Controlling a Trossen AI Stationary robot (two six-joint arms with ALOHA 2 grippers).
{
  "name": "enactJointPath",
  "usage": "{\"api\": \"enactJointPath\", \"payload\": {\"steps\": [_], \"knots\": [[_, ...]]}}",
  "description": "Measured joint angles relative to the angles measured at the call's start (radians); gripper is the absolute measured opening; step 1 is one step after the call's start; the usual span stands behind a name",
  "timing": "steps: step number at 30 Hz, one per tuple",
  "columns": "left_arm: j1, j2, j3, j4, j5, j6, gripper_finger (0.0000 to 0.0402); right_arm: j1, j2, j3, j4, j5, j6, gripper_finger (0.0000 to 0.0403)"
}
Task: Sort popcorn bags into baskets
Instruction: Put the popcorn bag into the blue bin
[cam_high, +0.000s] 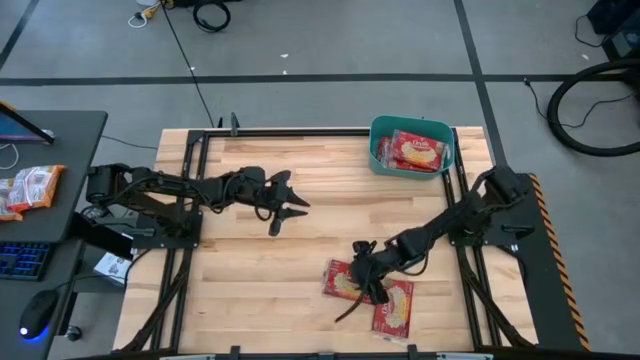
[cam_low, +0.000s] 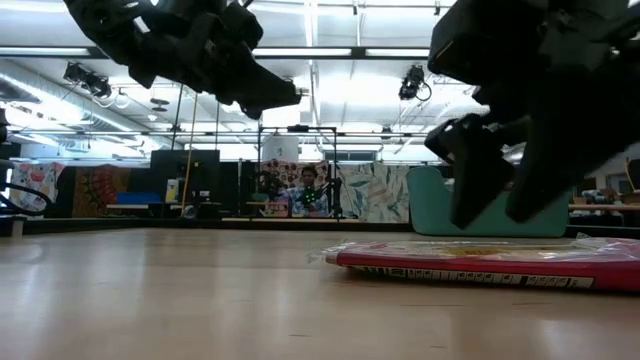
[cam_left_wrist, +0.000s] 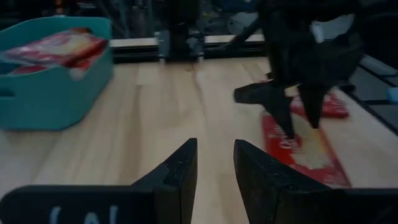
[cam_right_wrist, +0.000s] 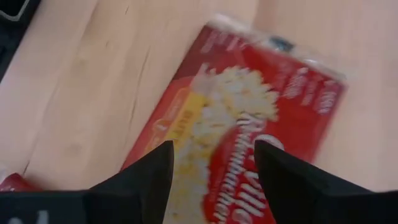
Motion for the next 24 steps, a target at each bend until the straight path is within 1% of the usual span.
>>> {"api": "enactJointPath", "payload": {"steps": [4, 8, 11, 15, 17, 19, 21, 24], "knots": [[-0.052, 0.0, 0.0, -0.011, 0.003, 0.002, 0.011, 0.023, 0.07, 0.041, -0.003, 0.057, 0.001, 0.0217], [-0.091, 0.0, 0.0, -0.01, -0.015, 0.004, 0.011, 0.013, 0.118, 0.08, 0.005, 0.126, -0.006, 0.0209], [-0.113, 0.0, 0.0, -0.012, -0.043, 0.001, 0.011, -0.026, 0.133, 0.095, 0.003, 0.193, -0.05, 0.0206], [-0.13, 0.0, 0.0, -0.026, -0.061, -0.001, 0.011, -0.113, 0.127, 0.094, -0.017, 0.332, -0.079, 0.0205], [-0.134, 0.0, 0.0, -0.035, -0.061, -0.001, 0.011, -0.159, 0.125, 0.093, -0.012, 0.382, -0.084, 0.0205], [-0.138, 0.0, 0.0, -0.04, -0.062, -0.001, 0.011, -0.195, 0.117, 0.095, -0.019, 0.395, -0.104, 0.0205], [-0.138, 0.0, 0.0, -0.047, -0.073, 0.005, 0.011, -0.218, 0.107, 0.118, -0.025, 0.381, -0.133, 0.0205], [-0.138, 0.004, -0.001, -0.051, -0.121, 0.029, 0.011, -0.224, 0.079, 0.17, -0.079, 0.379, -0.164, 0.0205]]}}
